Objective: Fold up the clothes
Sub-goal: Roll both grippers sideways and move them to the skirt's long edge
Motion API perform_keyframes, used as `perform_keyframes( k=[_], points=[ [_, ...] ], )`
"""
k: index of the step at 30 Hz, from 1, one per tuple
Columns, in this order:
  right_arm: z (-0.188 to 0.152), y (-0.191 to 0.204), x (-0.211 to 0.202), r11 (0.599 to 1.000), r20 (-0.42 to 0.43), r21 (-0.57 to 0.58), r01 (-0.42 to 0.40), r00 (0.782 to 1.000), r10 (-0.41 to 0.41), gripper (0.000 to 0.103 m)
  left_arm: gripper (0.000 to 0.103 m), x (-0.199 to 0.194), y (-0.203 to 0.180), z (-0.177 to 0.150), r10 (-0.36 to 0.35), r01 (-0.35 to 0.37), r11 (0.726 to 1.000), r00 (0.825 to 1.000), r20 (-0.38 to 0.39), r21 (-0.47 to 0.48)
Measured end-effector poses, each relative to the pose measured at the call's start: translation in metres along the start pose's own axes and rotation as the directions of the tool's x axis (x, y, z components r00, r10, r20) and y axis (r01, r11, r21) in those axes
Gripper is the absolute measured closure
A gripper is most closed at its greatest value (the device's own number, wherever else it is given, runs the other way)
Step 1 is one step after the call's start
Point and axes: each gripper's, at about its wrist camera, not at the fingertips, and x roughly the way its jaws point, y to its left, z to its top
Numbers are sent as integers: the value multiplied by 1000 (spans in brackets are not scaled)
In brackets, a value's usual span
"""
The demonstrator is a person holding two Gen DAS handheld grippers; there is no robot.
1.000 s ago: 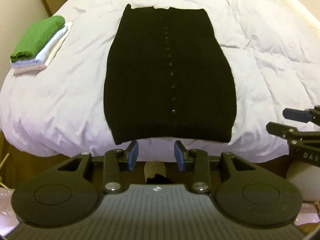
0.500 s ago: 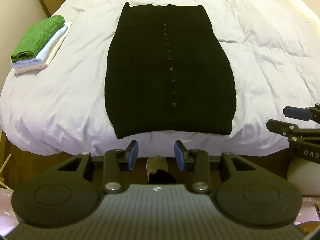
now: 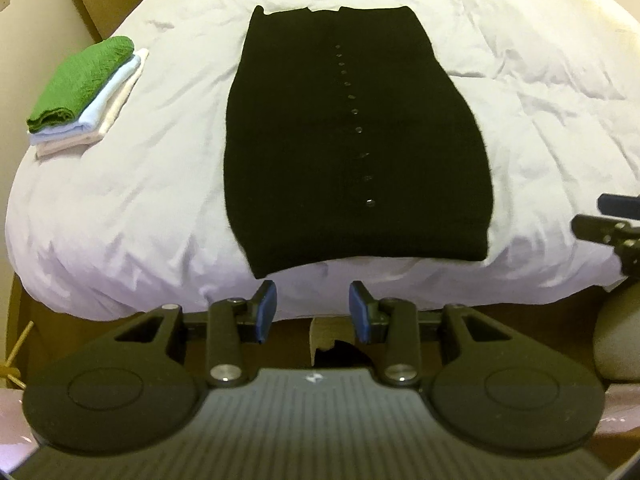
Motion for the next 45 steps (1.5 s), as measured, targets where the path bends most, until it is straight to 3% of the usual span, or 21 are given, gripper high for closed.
perform_keyframes(
  k=[8,16,20,24,27,29,31,33,35,38,39,42,45],
  points=[
    [-2,-20,35,998,-28,61,17,999,-16,46,66,44,29,9,18,-19,999,1000,13,39],
    [-11,-42,128,996,-3,80,43,999,-43,46,66,135,56,23,-2,-22,978,993,114,208],
    [-8,-48,157,997,114,49,54,992,-60,46,66,171,71,31,-19,-41,956,979,204,289],
    [-11,-50,174,993,249,-10,117,962,-111,46,66,197,83,28,-21,-108,920,946,324,376],
    [-28,-46,178,981,324,-47,186,932,-161,46,66,204,87,11,-37,-177,873,905,423,455],
    [-44,-36,176,968,362,-82,239,912,-195,46,66,202,93,-7,-69,-218,836,868,491,503],
    [-61,-22,169,942,376,-125,312,893,-246,46,66,197,97,-24,-78,-255,802,852,518,541],
    [-76,-10,158,934,364,-130,333,892,-268,43,64,193,100,-46,-117,-292,736,834,539,611],
    [-94,1,146,932,384,-178,316,894,-230,30,60,196,101,-67,-143,-346,655,816,560,672],
    [-118,10,141,897,393,-267,352,890,-232,28,60,212,97,-87,-144,-430,544,798,585,720],
    [-123,11,143,882,385,-291,371,889,-248,29,60,217,96,-93,-150,-450,511,792,592,732],
    [-135,7,158,822,369,-399,407,891,-263,29,60,229,89,-101,-160,-489,449,779,606,748],
    [-143,1,181,741,346,-503,445,889,-299,33,61,245,80,-111,-175,-535,360,766,618,765]
  ],
)
